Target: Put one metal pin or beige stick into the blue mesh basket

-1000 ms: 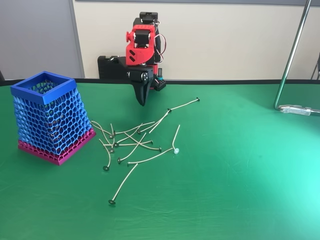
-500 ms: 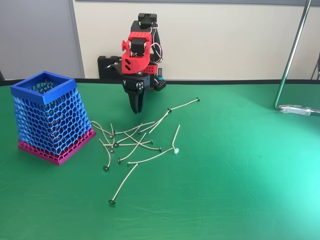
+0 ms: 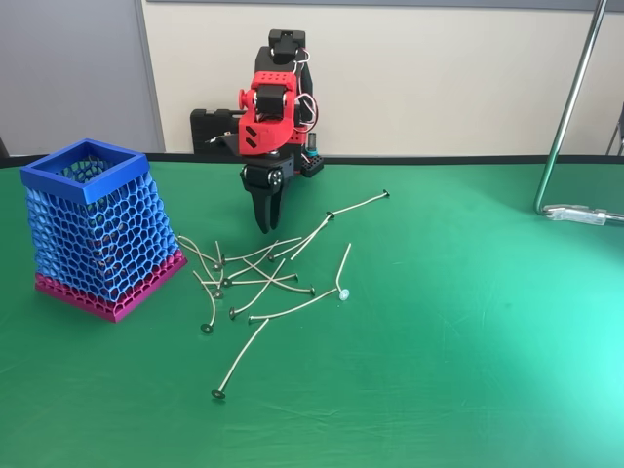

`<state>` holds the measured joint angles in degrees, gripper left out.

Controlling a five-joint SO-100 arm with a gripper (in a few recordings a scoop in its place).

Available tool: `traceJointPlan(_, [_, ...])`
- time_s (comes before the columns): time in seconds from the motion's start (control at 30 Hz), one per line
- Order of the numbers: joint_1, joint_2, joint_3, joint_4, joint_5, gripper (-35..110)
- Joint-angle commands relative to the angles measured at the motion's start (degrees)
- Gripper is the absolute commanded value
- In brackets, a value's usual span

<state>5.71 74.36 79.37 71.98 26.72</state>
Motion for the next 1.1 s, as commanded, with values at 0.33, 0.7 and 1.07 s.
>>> traceJointPlan(0.33, [-0.53,-2.29,-0.53,-1.76,5.98,16])
traceJointPlan(0.7, [-1.32,-5.89,-1.05,-3.43,7.29,17])
traceJointPlan(1.07, [-0.97,-8.0,-3.16,-3.69,7.47,19])
